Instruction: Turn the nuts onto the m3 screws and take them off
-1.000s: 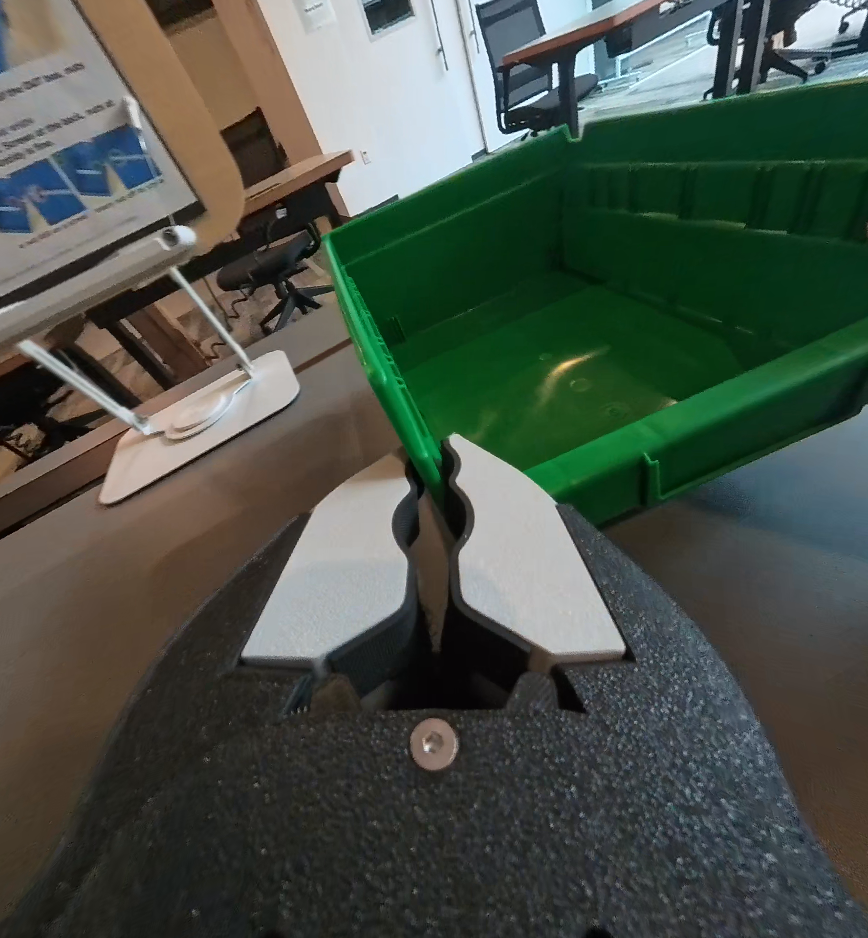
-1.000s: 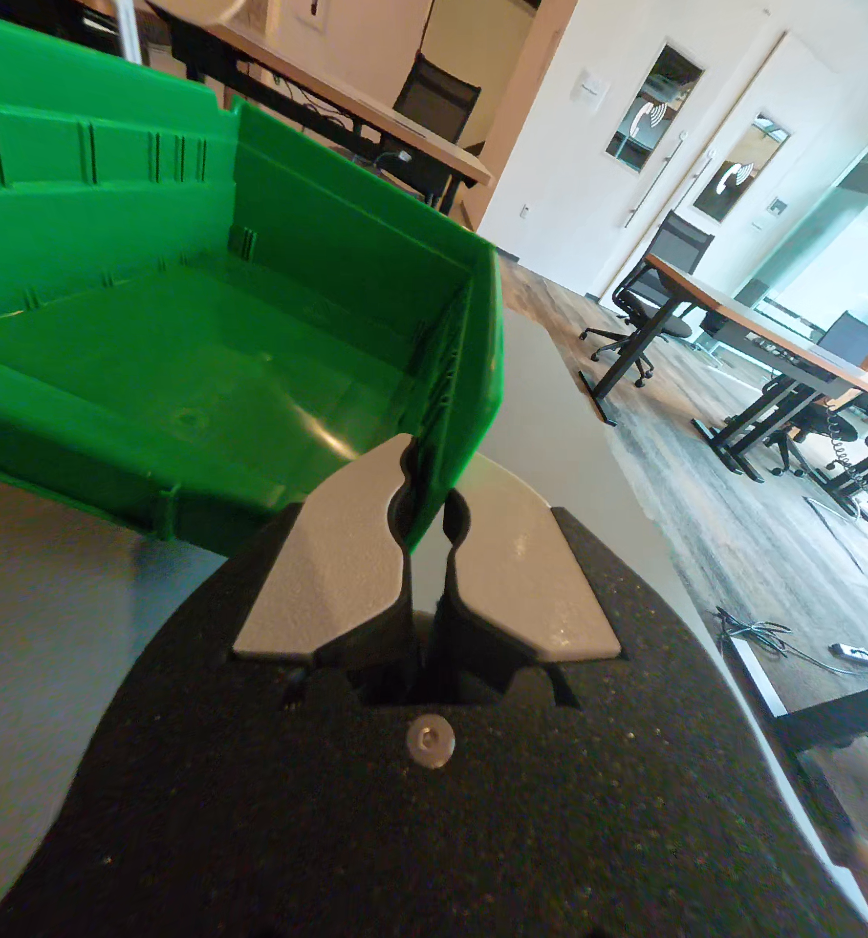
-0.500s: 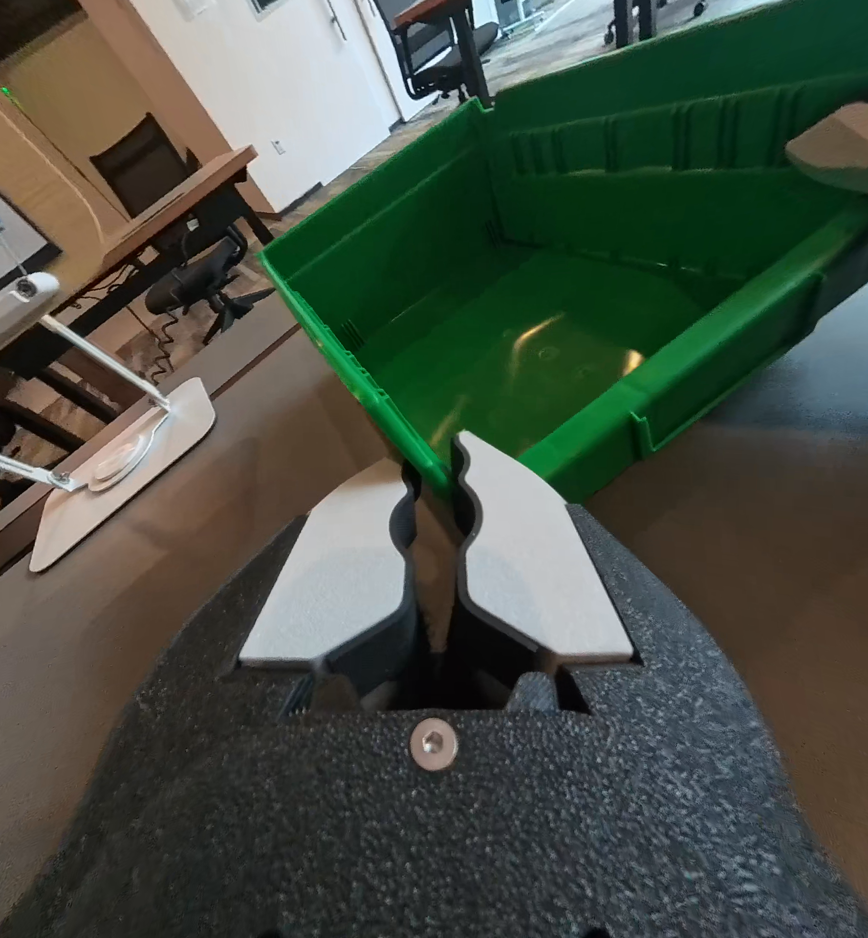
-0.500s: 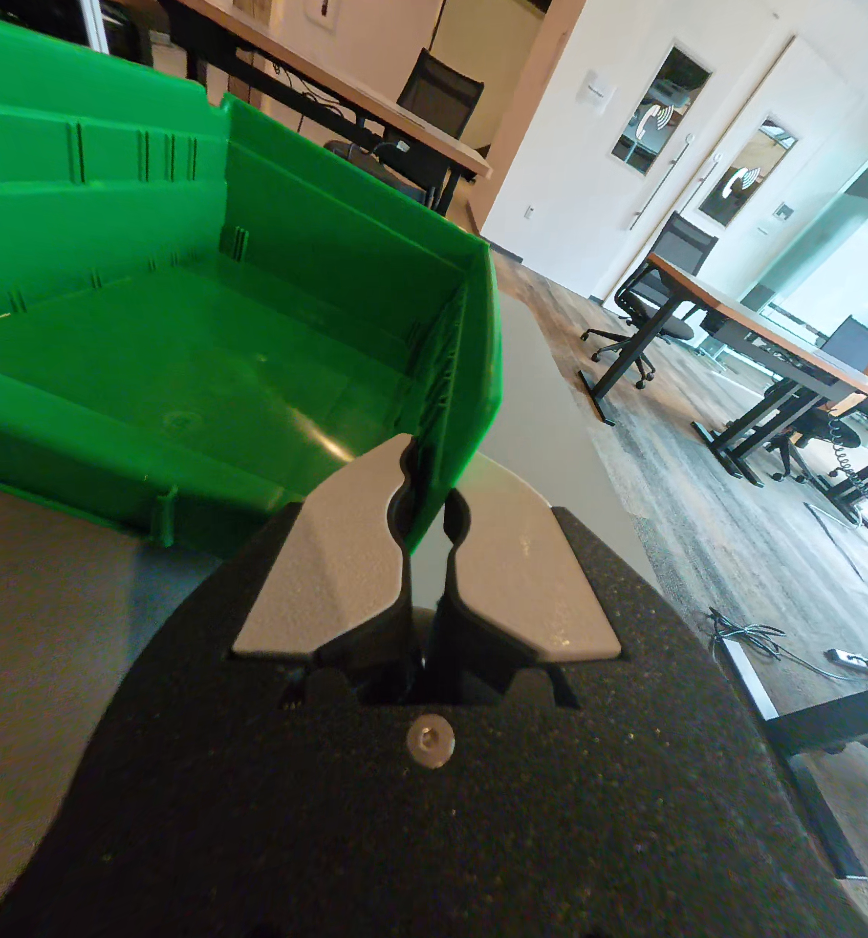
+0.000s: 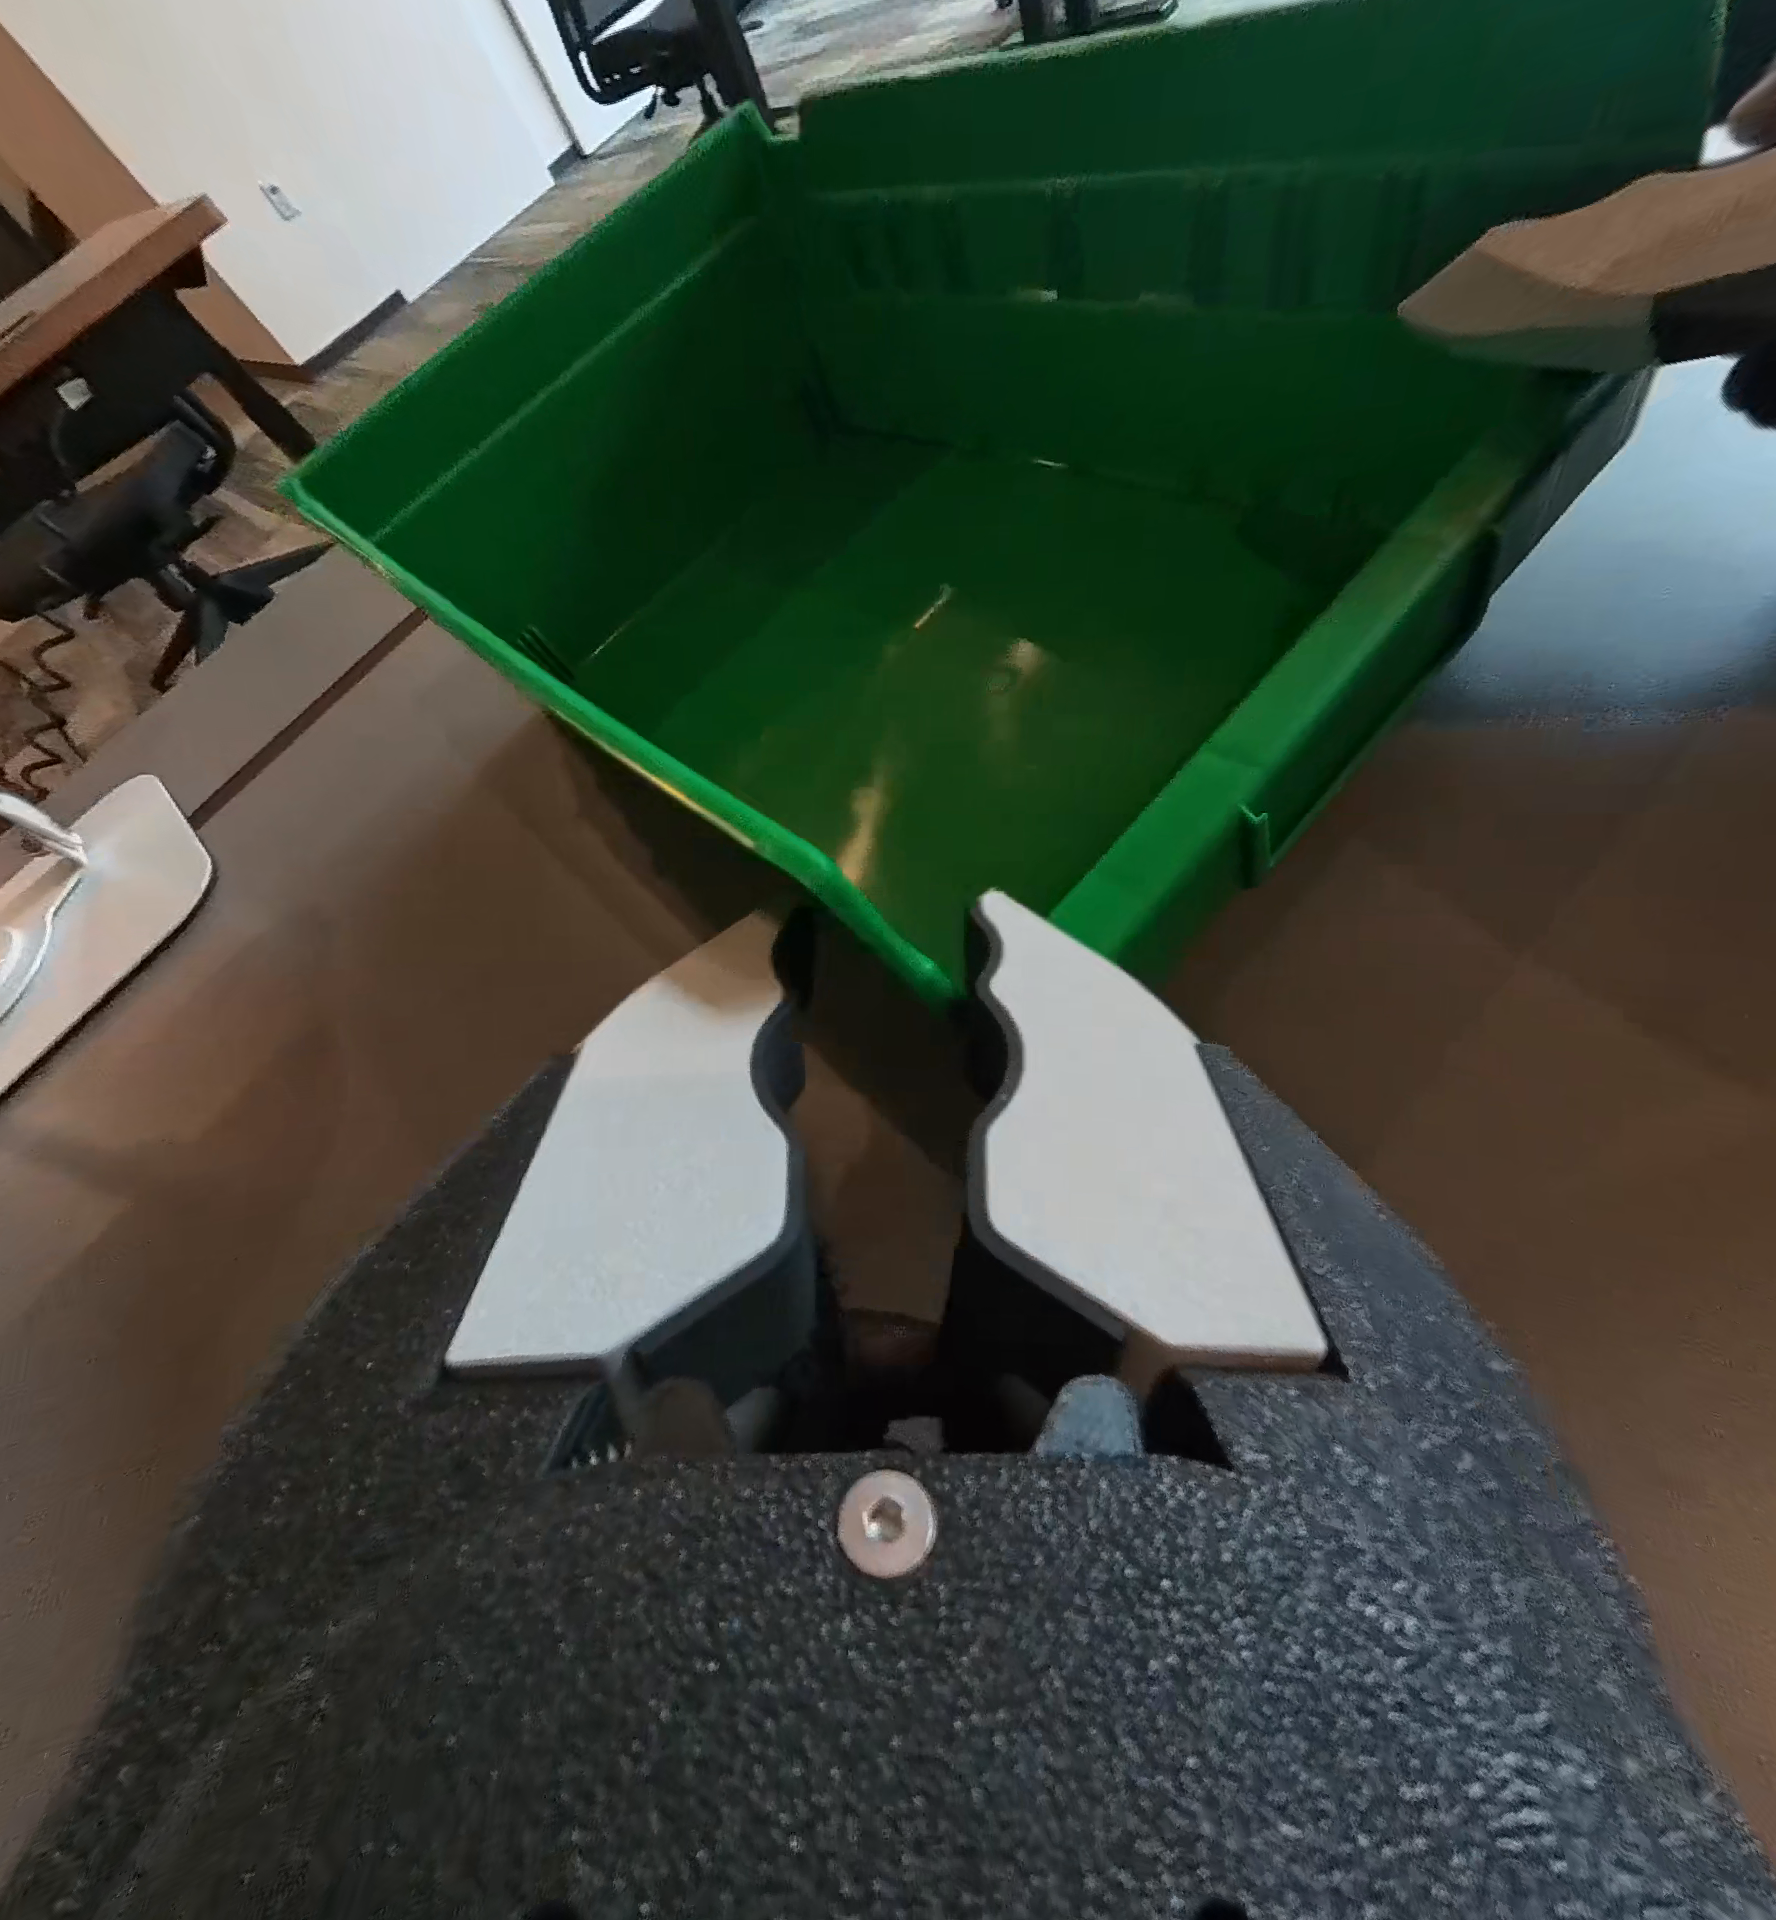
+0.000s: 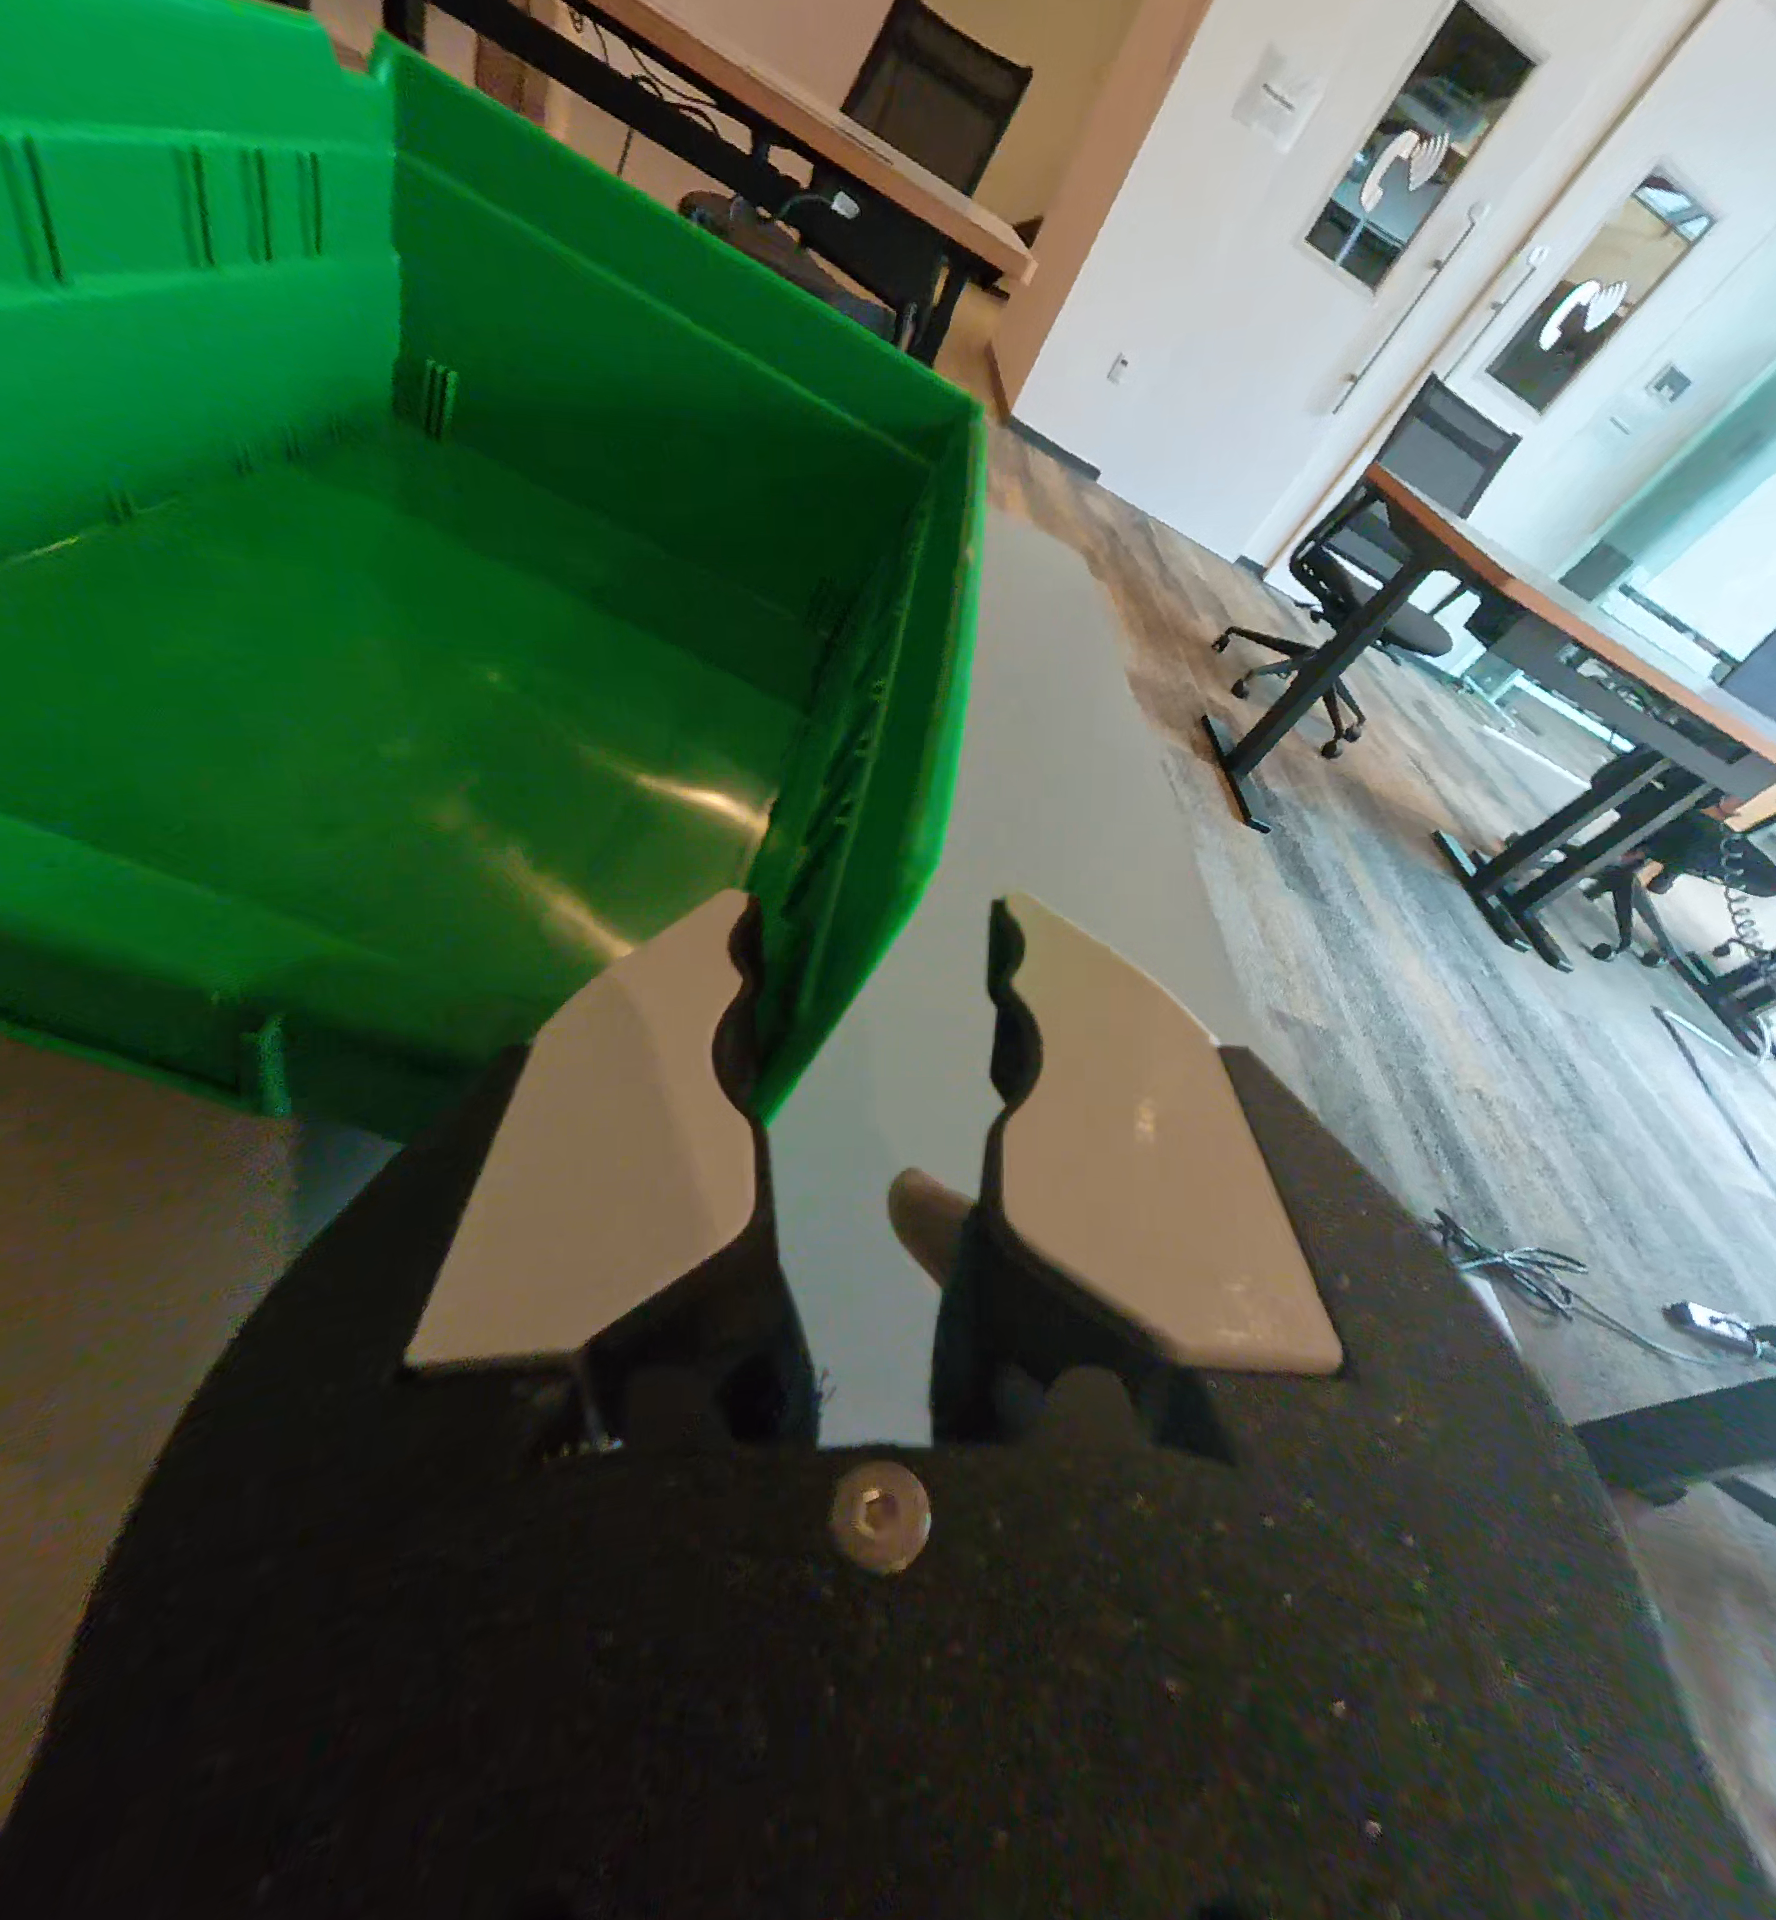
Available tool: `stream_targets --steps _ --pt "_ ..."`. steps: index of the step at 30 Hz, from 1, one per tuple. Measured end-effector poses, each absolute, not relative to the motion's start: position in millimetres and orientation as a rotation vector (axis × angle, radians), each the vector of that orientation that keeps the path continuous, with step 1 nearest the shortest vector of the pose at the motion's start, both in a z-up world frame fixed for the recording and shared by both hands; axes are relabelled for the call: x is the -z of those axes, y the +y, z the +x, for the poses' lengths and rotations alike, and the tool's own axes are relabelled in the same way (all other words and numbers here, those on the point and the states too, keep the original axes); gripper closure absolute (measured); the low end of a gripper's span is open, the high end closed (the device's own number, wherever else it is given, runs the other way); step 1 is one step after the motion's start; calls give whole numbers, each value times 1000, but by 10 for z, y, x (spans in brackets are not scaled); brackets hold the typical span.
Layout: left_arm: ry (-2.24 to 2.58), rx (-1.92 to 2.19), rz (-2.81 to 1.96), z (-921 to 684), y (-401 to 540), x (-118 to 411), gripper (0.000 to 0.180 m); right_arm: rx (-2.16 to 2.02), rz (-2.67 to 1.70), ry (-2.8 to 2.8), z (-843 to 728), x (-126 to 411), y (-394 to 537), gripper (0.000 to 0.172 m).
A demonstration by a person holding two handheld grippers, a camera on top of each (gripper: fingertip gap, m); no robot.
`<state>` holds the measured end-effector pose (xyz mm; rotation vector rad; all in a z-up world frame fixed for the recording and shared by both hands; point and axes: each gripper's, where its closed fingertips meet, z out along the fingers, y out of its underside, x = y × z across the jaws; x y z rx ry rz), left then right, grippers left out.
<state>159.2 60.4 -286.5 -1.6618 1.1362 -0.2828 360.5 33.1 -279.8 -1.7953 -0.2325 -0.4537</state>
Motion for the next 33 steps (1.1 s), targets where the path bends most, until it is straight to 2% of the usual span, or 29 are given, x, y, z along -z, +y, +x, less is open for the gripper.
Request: stream_targets --steps 5,10,14,17,21,28,33 --pt "1139 297 -1610 1491 588 2794 122 491 -1773 -161 3686 2655 205 119" --pt "1121 336 -1514 1344 553 2664 118 464 -1657 -37 3691 2265 14 118" --pt "1060 405 -1434 1182 535 2400 128 351 -1554 40 3570 1891 -125 107" --pt "991 479 -1341 1001 510 2053 146 254 -1466 67 3373 1574 -197 103" --pt "890 526 -1240 626 531 1563 168 158 -1342 34 2950 1127 -203 117" --pt "730 616 -1158 -307 793 728 174 27 -1242 -172 1821 537 160 123" --pt "698 564 -1125 -1001 1017 210 167 -121 -1145 -256 1042 103 550 123"
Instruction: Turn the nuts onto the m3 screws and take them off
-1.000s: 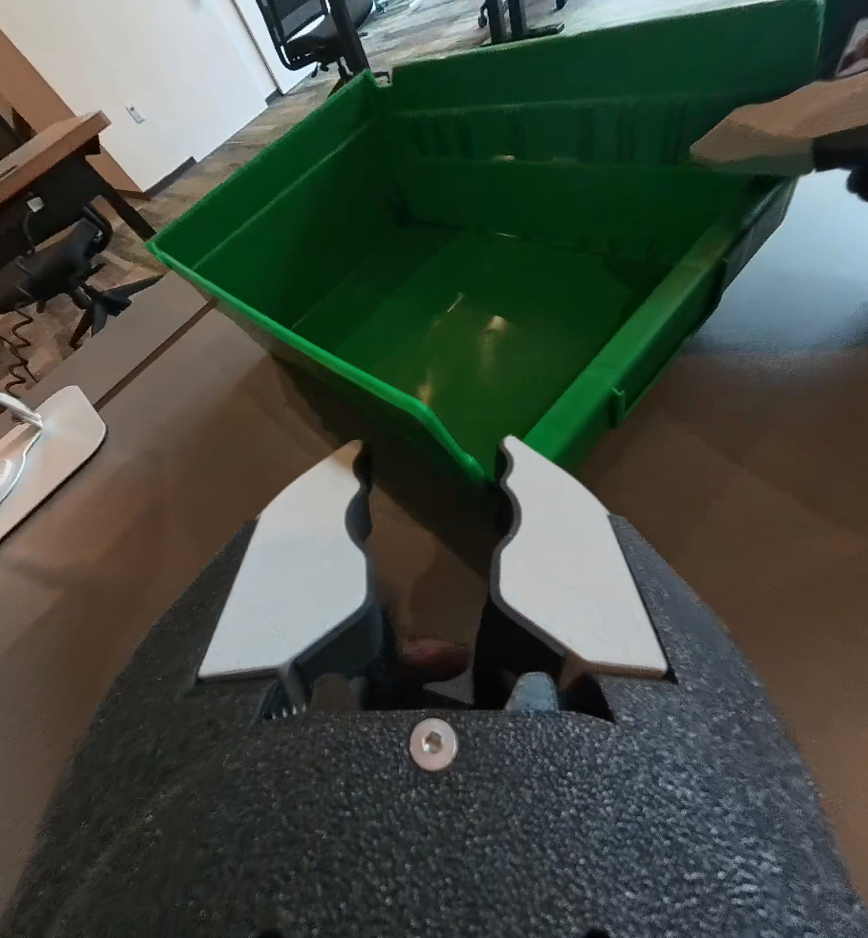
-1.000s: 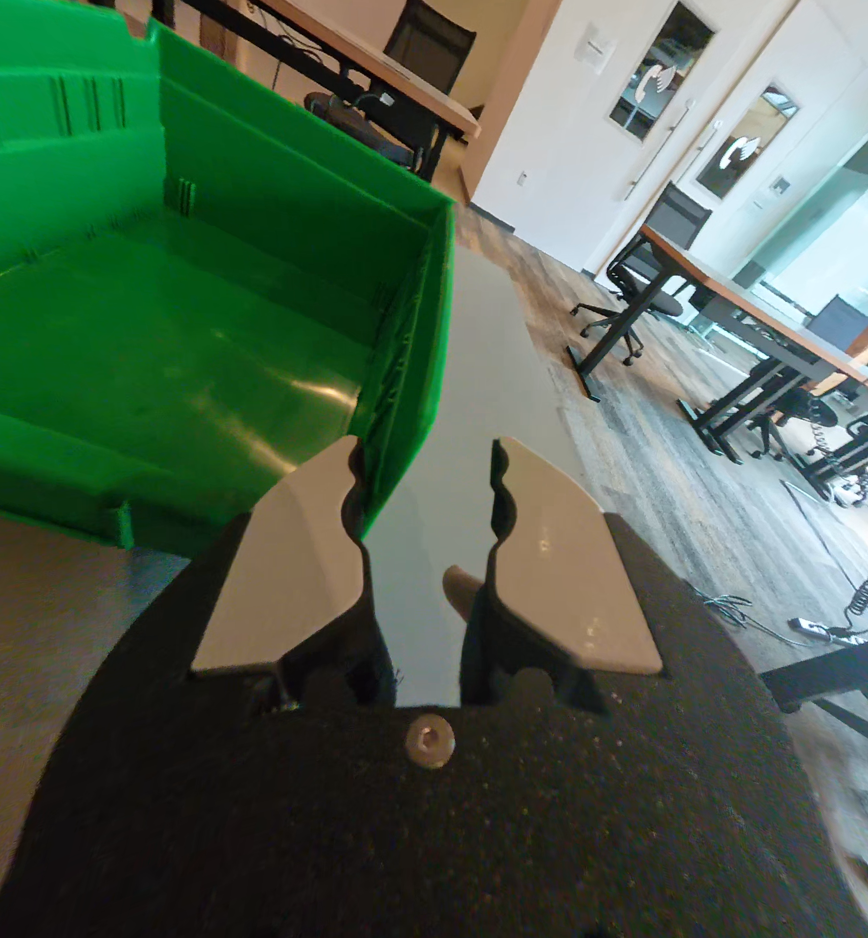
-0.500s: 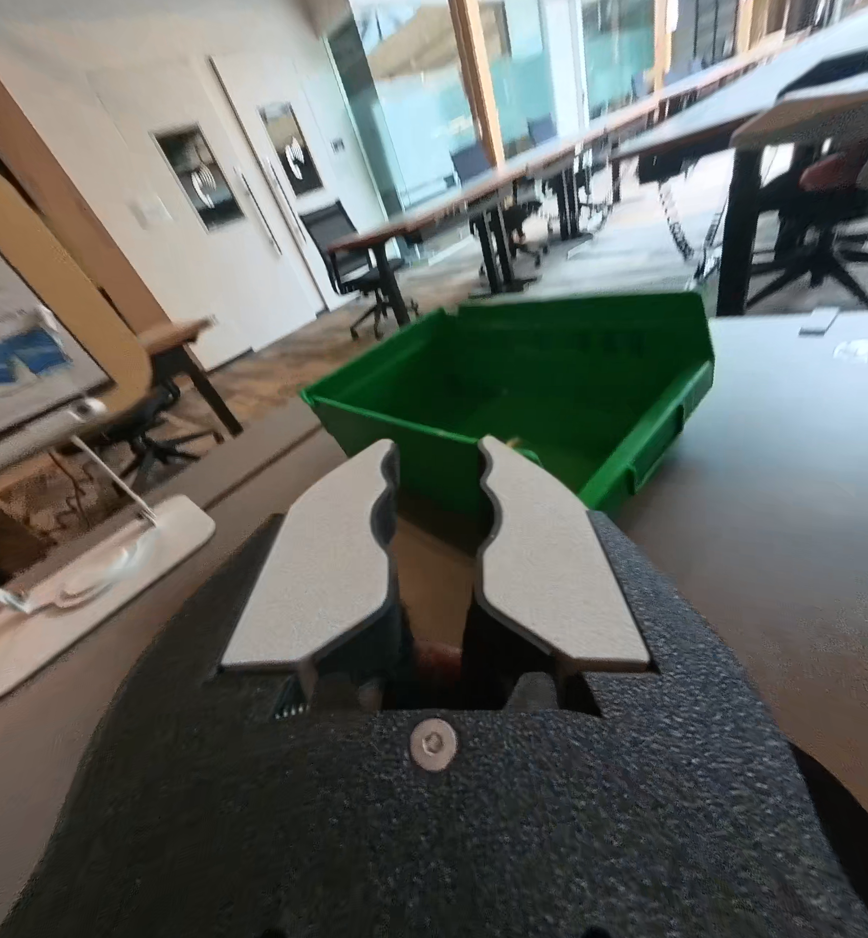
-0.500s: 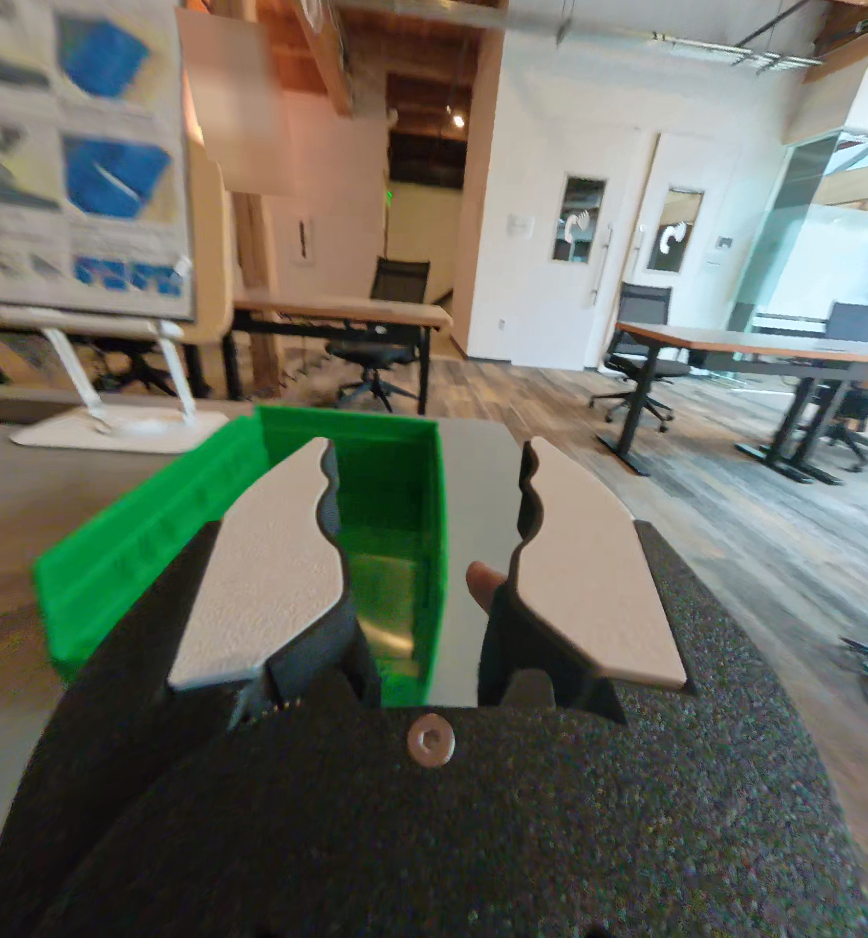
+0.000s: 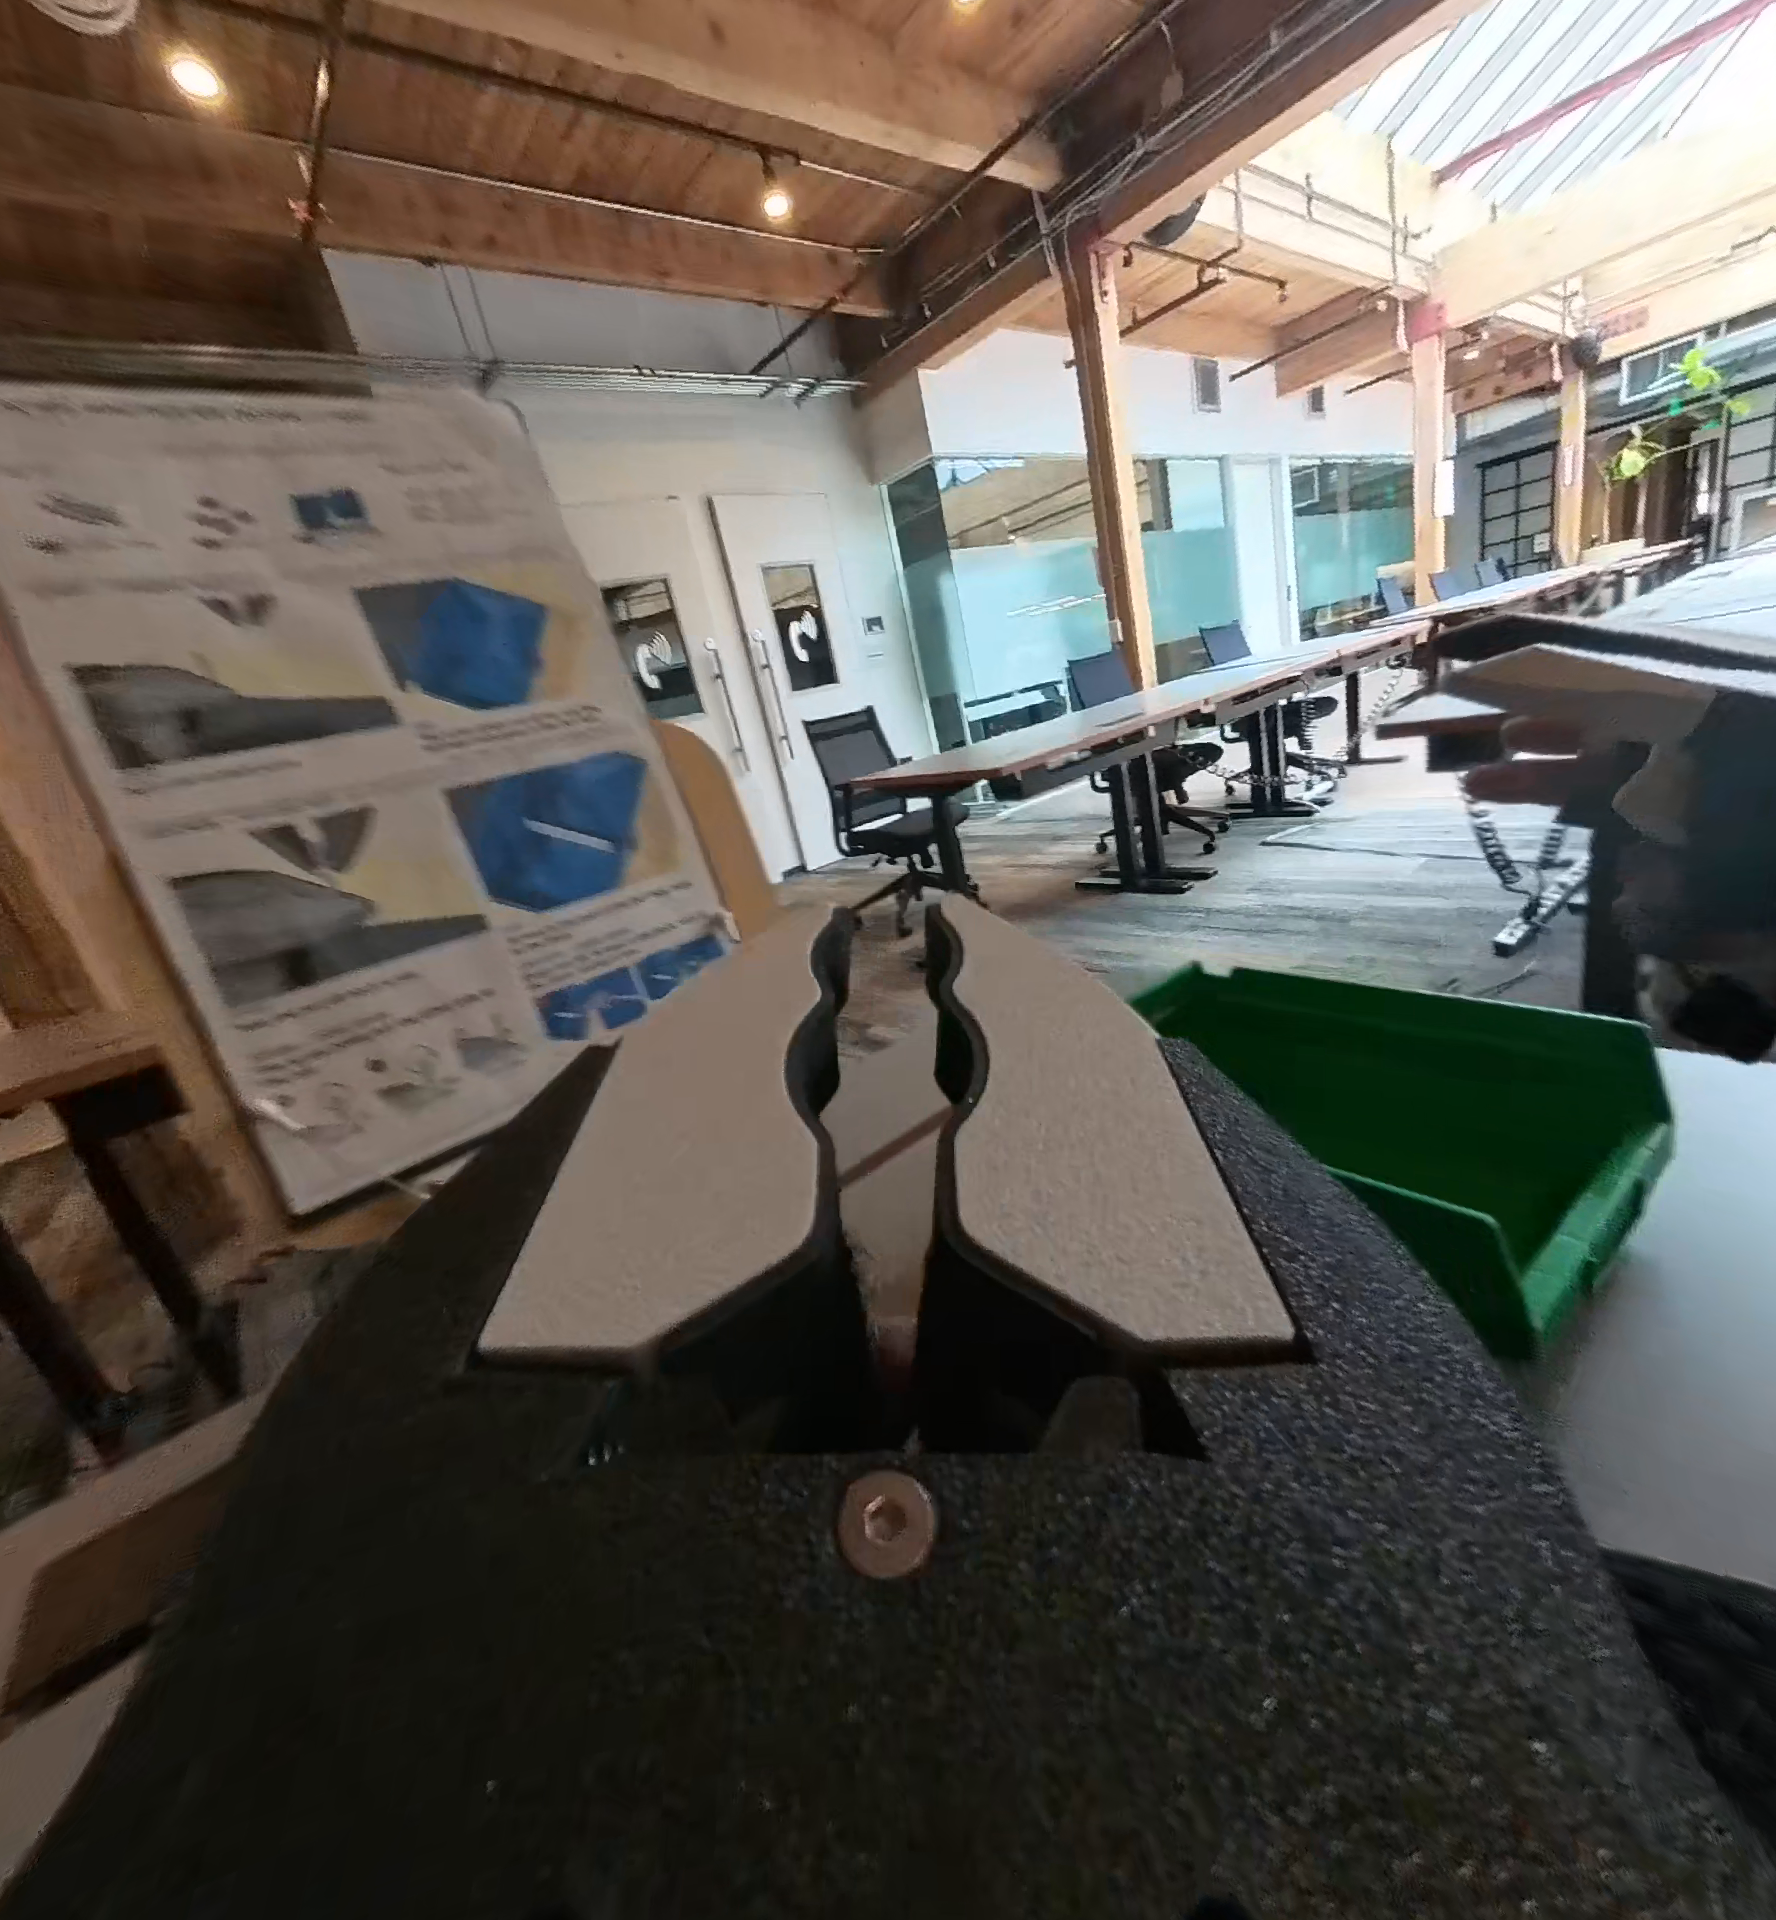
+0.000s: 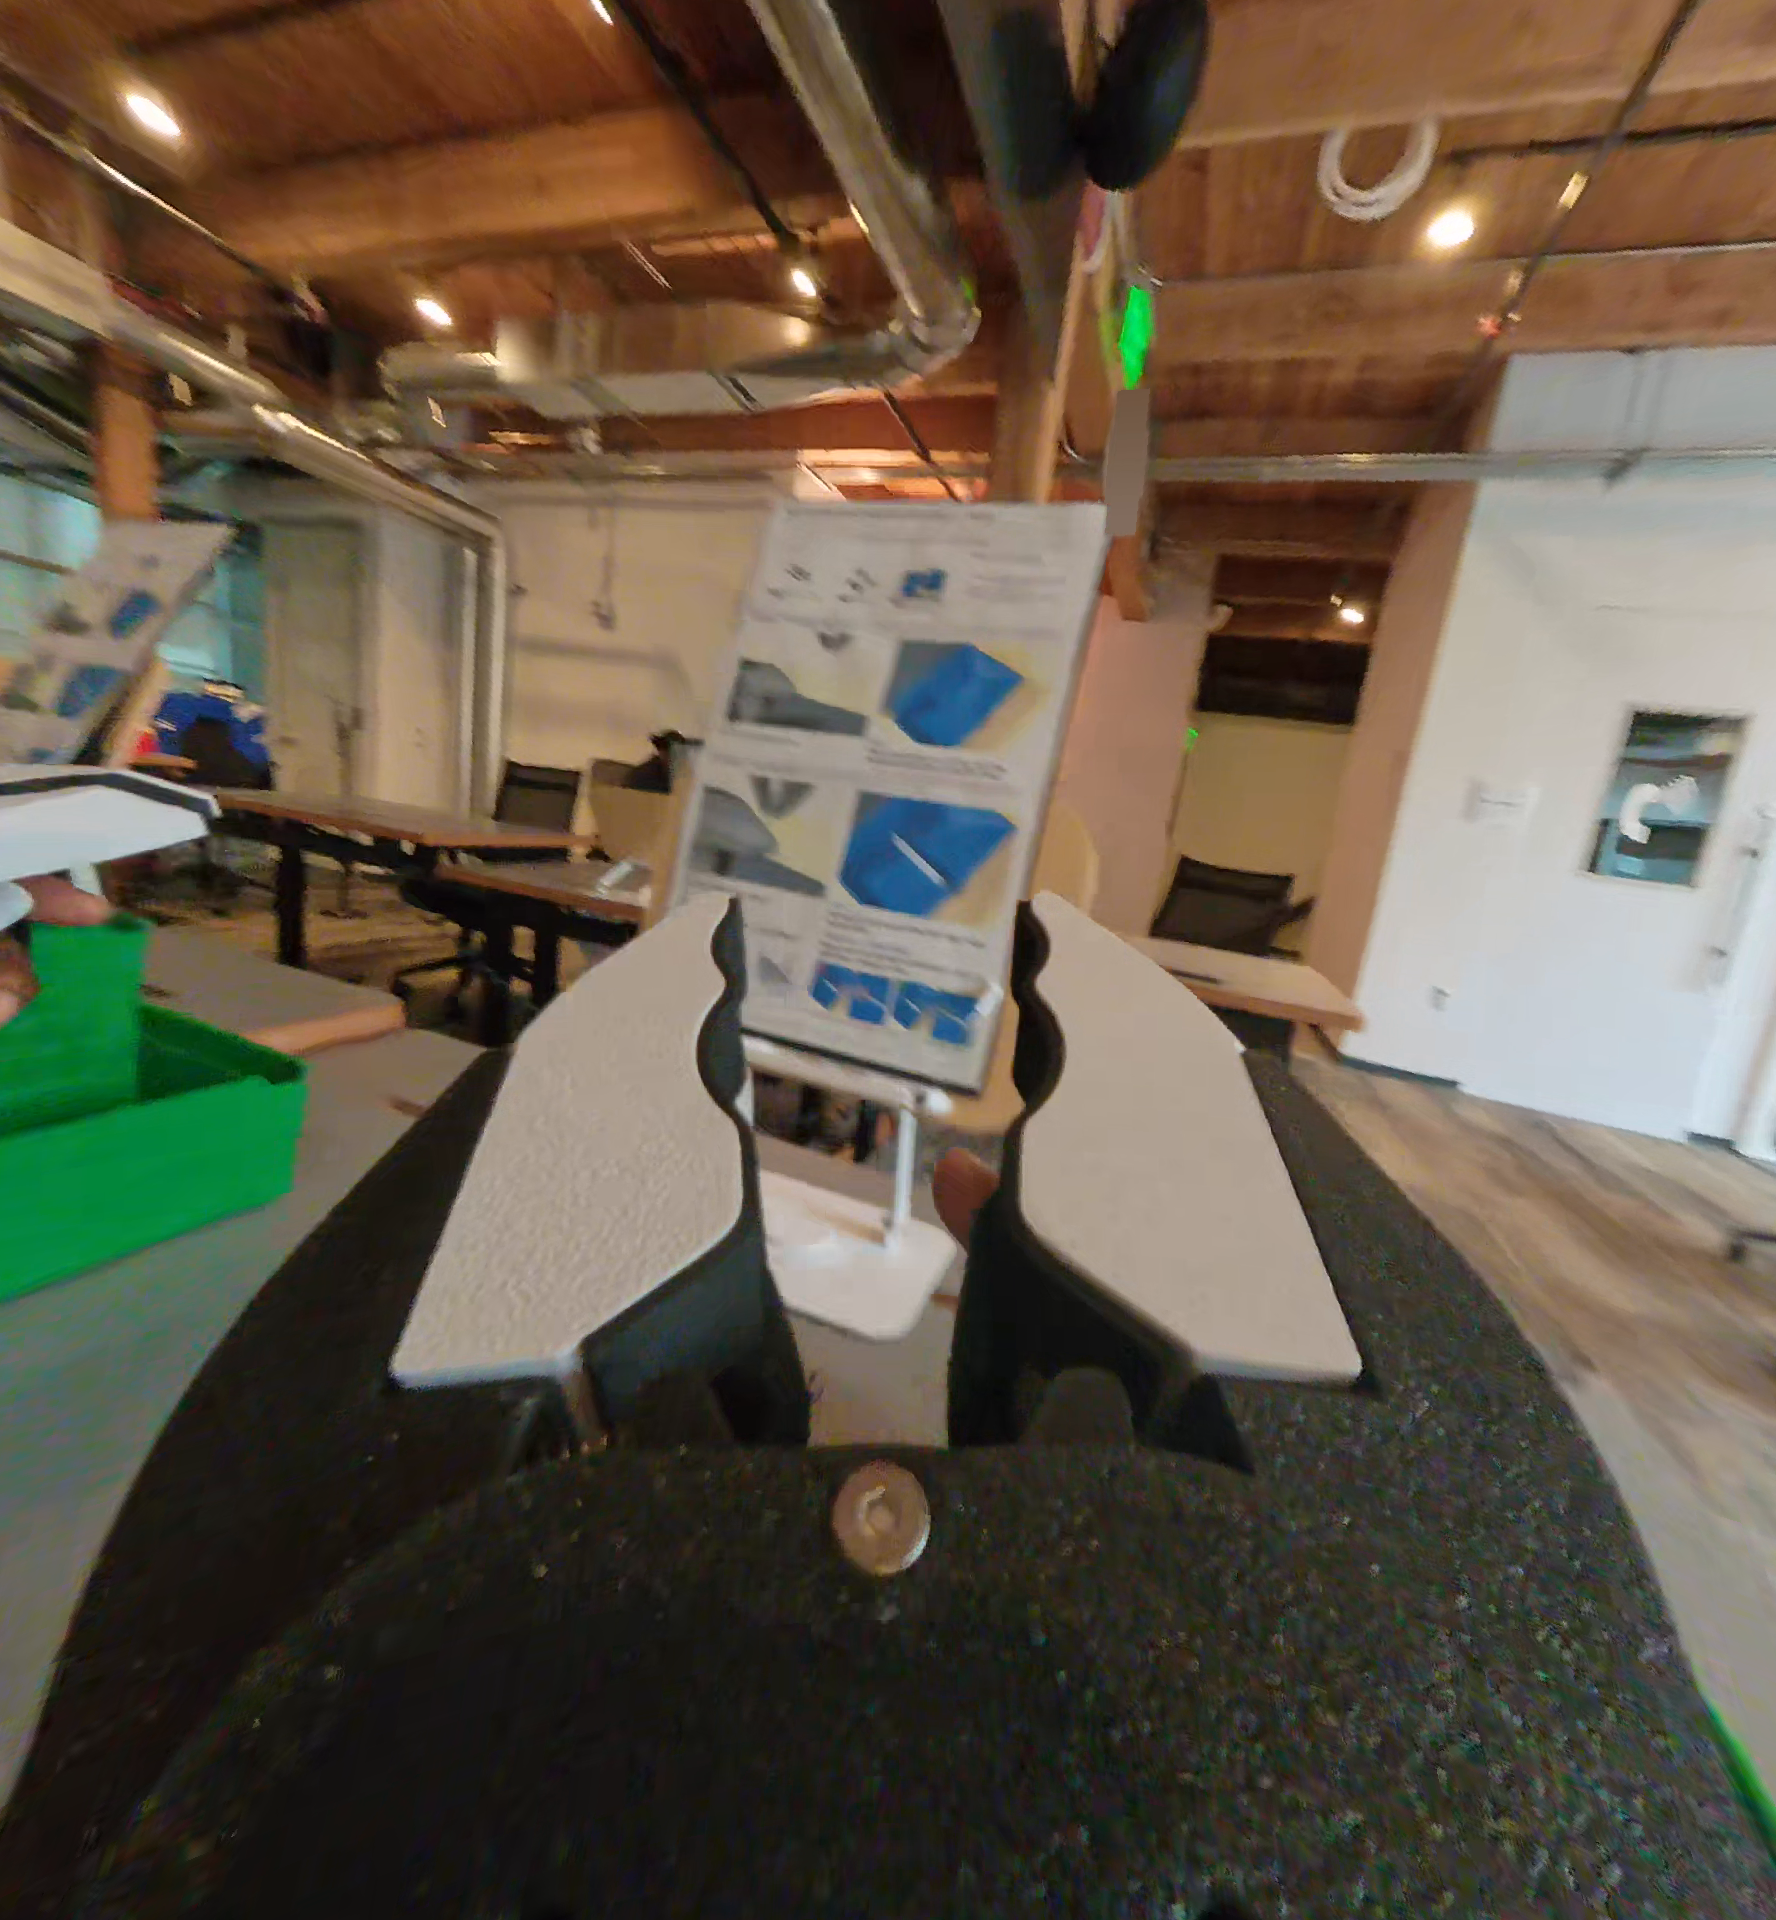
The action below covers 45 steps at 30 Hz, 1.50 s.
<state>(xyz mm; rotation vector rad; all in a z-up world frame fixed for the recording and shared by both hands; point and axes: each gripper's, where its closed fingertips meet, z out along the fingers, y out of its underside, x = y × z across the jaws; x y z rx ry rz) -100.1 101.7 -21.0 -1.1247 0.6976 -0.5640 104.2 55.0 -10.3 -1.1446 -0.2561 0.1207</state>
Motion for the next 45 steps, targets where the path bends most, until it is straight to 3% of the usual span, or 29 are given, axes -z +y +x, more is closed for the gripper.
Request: stream_targets --steps 11,18,22,27,34,41,45 --pt "461 484 -1114 -2378 1544 -301 163 -202 -1067 -400 -80 -476 1383 128" --pt "430 360 -1266 -2936 1898 -155 158 -126 -1236 -453 -177 -241 1860 127" --pt "408 272 -1429 -3261 2156 12 146 -94 -1349 -450 -83 24 2046 126" --pt "307 218 -1660 -3738 2576 447 138 -59 -1456 -461 27 310 2174 126" --pt "246 104 -2300 -4404 3116 1734 132 -69 -1527 -459 120 511 2302 125" --pt "128 69 -2689 -4698 3301 2564 143 -78 -1562 -424 237 609 2393 125" --pt "75 87 -2862 -4749 3303 2854 138 -67 -1565 -415 284 614 2403 125"
